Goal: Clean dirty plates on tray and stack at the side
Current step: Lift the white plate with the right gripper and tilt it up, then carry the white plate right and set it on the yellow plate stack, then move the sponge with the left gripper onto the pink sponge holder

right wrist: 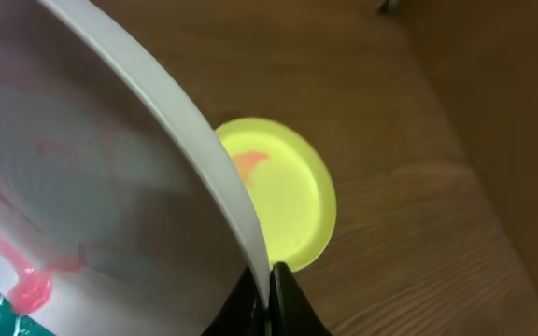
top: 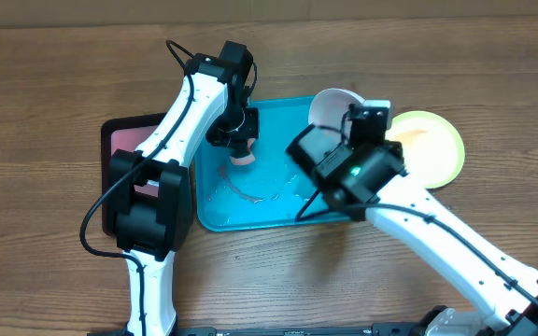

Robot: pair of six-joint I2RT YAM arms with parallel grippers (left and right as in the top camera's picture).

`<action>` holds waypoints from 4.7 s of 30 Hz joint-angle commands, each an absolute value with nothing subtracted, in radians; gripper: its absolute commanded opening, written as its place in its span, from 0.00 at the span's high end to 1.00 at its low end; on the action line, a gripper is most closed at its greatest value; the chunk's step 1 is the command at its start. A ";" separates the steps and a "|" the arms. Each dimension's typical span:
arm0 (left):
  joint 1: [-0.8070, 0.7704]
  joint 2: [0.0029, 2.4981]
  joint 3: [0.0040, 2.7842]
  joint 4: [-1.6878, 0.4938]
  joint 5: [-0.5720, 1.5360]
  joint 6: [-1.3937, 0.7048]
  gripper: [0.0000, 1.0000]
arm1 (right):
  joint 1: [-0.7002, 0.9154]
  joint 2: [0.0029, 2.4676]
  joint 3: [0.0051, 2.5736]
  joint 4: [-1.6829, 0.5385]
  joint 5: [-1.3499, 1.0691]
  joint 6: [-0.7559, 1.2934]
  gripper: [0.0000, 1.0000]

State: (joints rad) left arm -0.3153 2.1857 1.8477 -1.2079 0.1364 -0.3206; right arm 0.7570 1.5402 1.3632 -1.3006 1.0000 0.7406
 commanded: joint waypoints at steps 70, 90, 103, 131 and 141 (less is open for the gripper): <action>-0.419 1.882 1.866 -1.361 -0.215 -0.624 0.96 | -0.295 1.866 1.430 -1.124 -0.186 0.384 0.28; -0.358 1.834 1.634 -1.517 -0.428 -0.944 0.95 | -0.020 1.813 1.532 -1.150 -0.155 0.336 0.23; -0.246 1.607 1.304 -1.211 -0.290 -0.706 0.96 | -0.012 1.813 1.532 -1.149 -0.155 0.333 0.22; -0.135 1.451 1.048 -0.884 -0.460 -0.284 0.96 | -0.012 1.813 1.532 -1.150 -0.155 0.312 0.22; -0.130 1.451 0.959 -0.785 -0.483 -0.285 0.87 | -0.012 1.813 1.532 -1.158 -0.155 0.309 0.22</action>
